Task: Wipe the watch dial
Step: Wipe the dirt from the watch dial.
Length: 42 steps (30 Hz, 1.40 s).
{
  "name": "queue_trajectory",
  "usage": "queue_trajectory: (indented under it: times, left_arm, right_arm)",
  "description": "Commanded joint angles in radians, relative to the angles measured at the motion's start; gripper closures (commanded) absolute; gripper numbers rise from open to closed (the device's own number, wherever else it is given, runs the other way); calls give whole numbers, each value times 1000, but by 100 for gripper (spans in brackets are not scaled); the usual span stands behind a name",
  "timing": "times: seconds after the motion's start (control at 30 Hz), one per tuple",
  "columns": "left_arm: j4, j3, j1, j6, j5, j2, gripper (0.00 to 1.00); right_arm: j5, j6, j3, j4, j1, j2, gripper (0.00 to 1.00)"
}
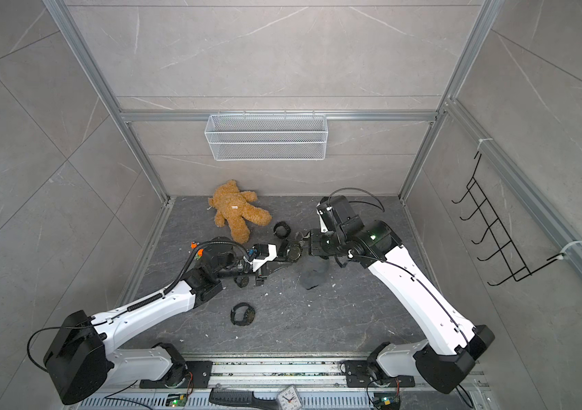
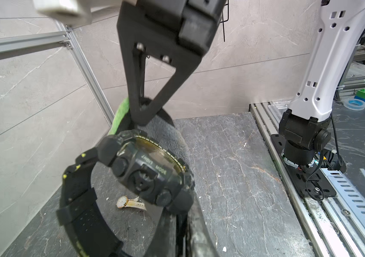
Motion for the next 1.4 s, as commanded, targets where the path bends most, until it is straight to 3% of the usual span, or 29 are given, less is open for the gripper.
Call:
queue_trajectory:
  times: [0.0,0.5,1.37]
  left_arm:
    - [47,37,2,24,22,0,100]
    - [64,58,4,23,-25,42,100]
    - [82,-25,13,-14,-9,-74,100]
  right_arm:
    - [-22,-13,35,-26,19,-23,100]
    - [-105,-11,32,34,155,21,100]
    - [-31,2,-19,281,124,105,100]
